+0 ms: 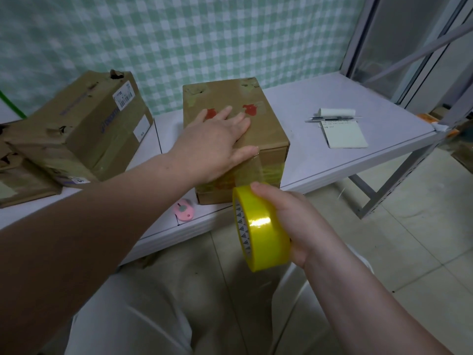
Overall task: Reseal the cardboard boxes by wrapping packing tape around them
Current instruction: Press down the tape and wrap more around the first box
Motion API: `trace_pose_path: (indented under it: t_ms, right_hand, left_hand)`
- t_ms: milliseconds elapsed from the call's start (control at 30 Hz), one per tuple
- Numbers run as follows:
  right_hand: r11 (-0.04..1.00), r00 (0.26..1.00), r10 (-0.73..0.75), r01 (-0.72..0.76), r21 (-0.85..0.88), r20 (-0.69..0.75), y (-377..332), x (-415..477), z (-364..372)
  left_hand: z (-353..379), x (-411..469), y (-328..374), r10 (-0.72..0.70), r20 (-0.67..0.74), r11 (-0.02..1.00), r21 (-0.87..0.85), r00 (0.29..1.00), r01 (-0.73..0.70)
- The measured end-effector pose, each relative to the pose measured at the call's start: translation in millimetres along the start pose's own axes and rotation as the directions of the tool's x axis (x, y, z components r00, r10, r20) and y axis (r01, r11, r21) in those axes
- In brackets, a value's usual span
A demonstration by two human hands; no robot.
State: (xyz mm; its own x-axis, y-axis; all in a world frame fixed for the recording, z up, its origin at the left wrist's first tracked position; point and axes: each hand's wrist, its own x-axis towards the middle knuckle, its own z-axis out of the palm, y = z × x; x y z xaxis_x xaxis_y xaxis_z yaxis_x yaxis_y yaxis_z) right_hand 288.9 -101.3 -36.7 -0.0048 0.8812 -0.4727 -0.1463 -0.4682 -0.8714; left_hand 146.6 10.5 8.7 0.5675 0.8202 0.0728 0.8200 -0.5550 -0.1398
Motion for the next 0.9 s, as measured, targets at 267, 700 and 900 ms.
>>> trace_pose_path:
  t_ms: [267, 700, 900]
  right_hand:
    - [1.0, 1.0, 0.008, -0.008, 0.025, 0.003, -2.7, 6.8, 1.4]
    - [0.999, 0.999, 0.037, -0.036, 0.017, -0.003, 3.1, 16.4, 2.3]
    - [1.0, 1.0, 0.026, -0.026, 0.018, -0.016, 3.7, 14.4, 8.6]
  left_hand:
    - [14.3, -3.5, 8.6, 0.037, -0.173, 0.999, 0.04, 0.984, -0.031]
    - [11.0, -14.6, -8.6, 0.154, -0.099, 0.984, -0.079, 0.983, -0.162]
    - [12.9, -43.4, -9.2, -0.132, -0.337, 0.934, -0.357, 0.932, 0.004]
